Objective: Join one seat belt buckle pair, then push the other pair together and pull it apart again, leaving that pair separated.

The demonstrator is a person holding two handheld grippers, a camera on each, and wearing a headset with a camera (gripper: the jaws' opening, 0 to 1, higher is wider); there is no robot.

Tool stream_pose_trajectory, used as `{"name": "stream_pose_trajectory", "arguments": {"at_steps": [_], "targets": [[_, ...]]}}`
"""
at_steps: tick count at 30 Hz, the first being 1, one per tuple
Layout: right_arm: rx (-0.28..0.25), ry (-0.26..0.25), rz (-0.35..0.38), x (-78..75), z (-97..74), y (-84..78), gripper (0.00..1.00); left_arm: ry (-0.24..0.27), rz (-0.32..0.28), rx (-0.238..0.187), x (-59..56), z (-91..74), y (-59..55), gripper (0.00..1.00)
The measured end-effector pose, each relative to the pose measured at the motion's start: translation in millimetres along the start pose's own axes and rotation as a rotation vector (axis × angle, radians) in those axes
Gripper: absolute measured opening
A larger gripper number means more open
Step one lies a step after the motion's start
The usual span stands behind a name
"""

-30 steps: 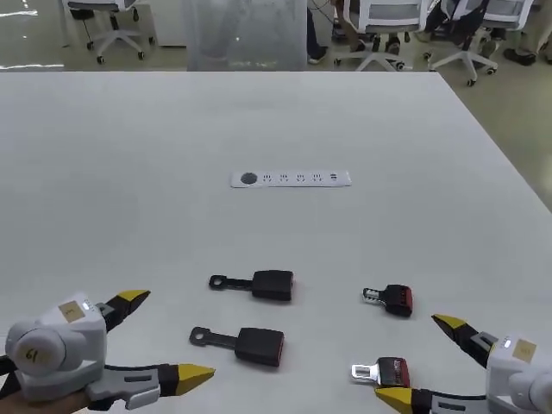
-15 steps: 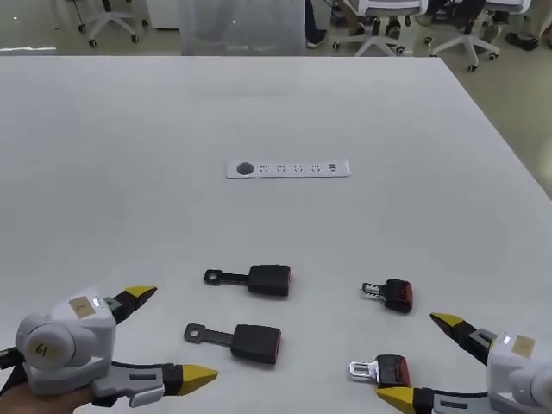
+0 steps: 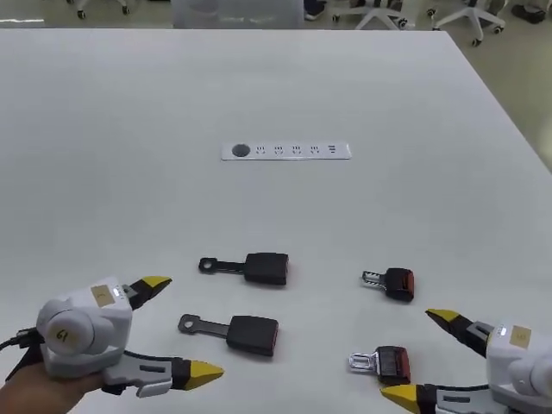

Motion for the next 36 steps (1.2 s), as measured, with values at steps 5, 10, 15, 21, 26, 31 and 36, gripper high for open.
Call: {"name": "stream_pose_trajectory", "arguments": {"at_steps": [5, 10, 15, 21, 26, 31, 36], "targets": [[0.011, 0.004, 0.009, -1.6, 1.3, -5.4, 0.89, -0.020, 0.002, 0.009, -0.3, 8.0, -3.6, 0.97], [0.014, 0.007, 0.024, -4.5, 3.2, -8.3, 0.89, -0.035, -0.003, 0.021, 0.0, 13.9, -4.6, 0.97], [0.021, 0.018, 0.025, -3.6, 7.4, -10.4, 0.89, -0.050, 0.006, 0.031, -0.4, 18.7, -4.5, 0.97], [0.030, 0.043, 0.013, 2.4, 10.3, -13.3, 0.89, -0.072, 0.019, 0.051, -0.3, 24.1, -7.9, 0.97], [0.048, 0.058, 0.006, 1.9, 11.7, -17.7, 0.89, -0.099, 0.052, 0.097, -0.4, 29.3, -15.2, 0.97], [0.068, 0.086, -0.033, 0.9, 13.2, -19.8, 0.87, -0.126, 0.072, 0.112, 1.1, 35.9, -15.3, 0.96], [0.089, 0.123, -0.075, 0.8, 15.9, -21.7, 0.84, -0.158, 0.114, 0.148, 0.5, 43.6, -16.8, 0.95]]}}
Point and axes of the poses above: the centre of the closed fingertips' face, and the gripper's own axes: z roughly forward along the fingers, x roughly to its left, y roughly out of its top, the point moved 1 cm from there along -z, roughly backward along the fingers, and after that the axes turned 7 degrees about -y, right-handed, at the moved point
